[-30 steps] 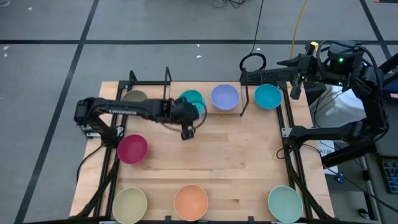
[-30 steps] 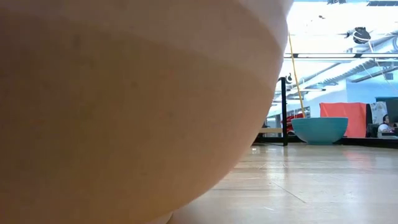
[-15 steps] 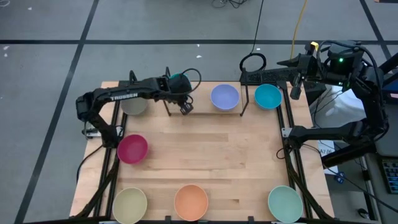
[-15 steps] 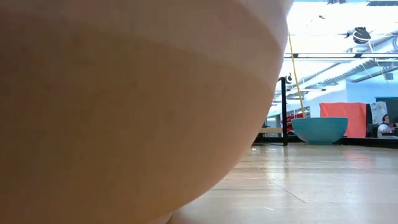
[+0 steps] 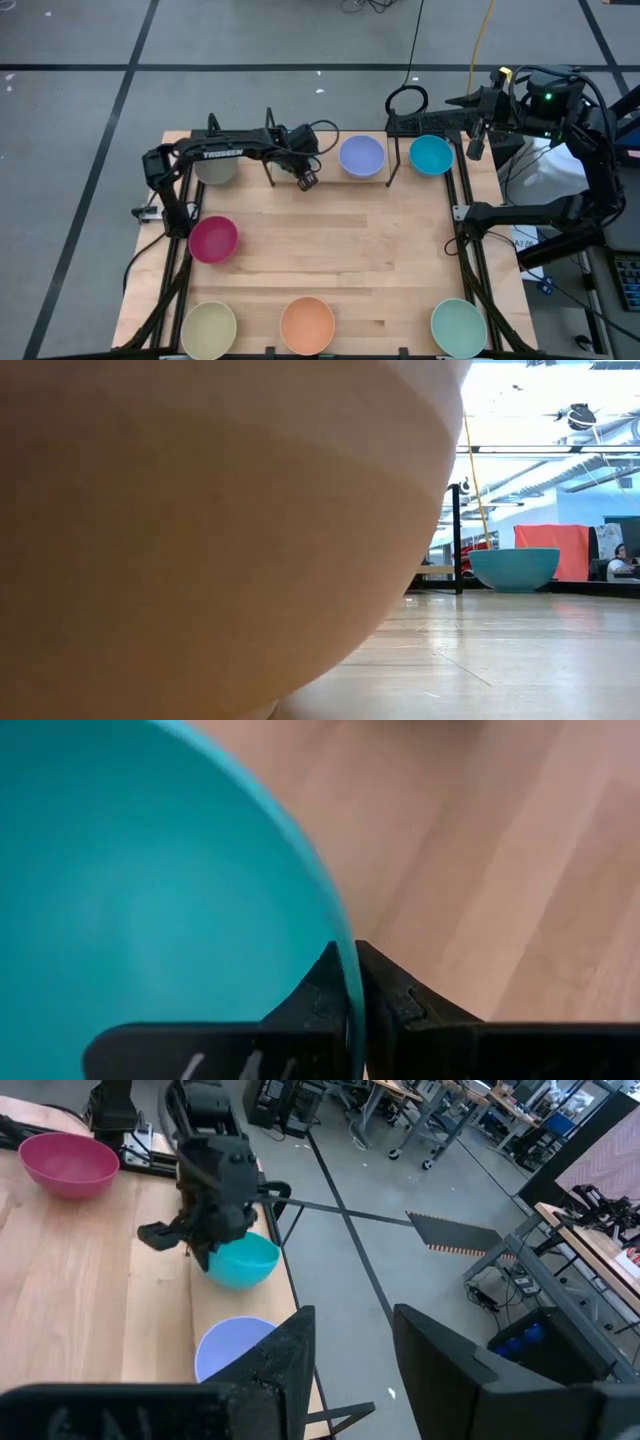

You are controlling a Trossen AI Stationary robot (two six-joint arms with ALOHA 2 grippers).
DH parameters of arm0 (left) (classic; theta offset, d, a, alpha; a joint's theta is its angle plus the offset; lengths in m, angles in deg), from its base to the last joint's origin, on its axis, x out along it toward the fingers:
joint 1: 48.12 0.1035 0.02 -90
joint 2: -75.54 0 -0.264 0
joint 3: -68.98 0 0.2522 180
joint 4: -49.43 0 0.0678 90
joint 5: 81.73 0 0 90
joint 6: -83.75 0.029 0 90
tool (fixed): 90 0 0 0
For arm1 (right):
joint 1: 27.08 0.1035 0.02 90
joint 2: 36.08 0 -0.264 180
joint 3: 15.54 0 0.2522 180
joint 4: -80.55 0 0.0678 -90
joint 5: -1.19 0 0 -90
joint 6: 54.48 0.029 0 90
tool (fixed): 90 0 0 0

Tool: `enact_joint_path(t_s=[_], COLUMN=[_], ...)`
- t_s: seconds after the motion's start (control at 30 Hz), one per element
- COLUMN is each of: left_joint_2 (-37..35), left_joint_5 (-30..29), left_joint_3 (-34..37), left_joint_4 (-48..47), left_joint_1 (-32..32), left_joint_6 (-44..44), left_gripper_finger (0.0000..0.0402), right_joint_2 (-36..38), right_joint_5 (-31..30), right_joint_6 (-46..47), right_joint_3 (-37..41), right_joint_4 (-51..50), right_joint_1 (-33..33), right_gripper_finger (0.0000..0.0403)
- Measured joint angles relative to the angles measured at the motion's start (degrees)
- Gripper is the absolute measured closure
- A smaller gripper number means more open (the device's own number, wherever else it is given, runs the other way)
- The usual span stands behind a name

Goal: Place and stack bowls onto a shelf
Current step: Put the left blue bowl on the shelf, then stack the orange bowl on top of the blue bowl on the shelf

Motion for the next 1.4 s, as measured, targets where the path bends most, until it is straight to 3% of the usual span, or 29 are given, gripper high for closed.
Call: enact_joint_path(t_s=[0.17, 0.57, 0.93, 1.17, 1.4], left_joint_2=[1.18, 0.23, -11.83, -21.12, -24.64], left_joint_5=[-0.37, 0.05, 0.05, 2.87, 3.5], left_joint_3=[-0.2, 0.02, 0.02, 0.0, 0.0], left_joint_4=[1.12, 2.92, 2.04, -4.11, -15.69], left_joint_1=[-0.86, -0.74, -2.07, -7.07, -16.35], left_joint_6=[1.35, -3.78, -5.57, -6.89, -7.53], left_gripper_finger=[0.0391, 0.0315, 0.0299, 0.0298, 0.0298], right_joint_2=[0.0, 0.0, 0.0, -0.17, -1.34], right_joint_5=[0.0, 0.0, -0.04, -0.04, 0.02], right_joint_6=[0.0, 0.01, 0.0, -0.13, 1.36], right_joint_3=[0.0, 0.0, 0.0, 0.0, 0.01], right_joint_4=[-0.02, -0.02, -0.85, -11.44, -23.25], right_joint_1=[0.0, 0.0, 0.01, 0.0, 0.02], right_gripper_finger=[0.0275, 0.0275, 0.0275, 0.0275, 0.0275])
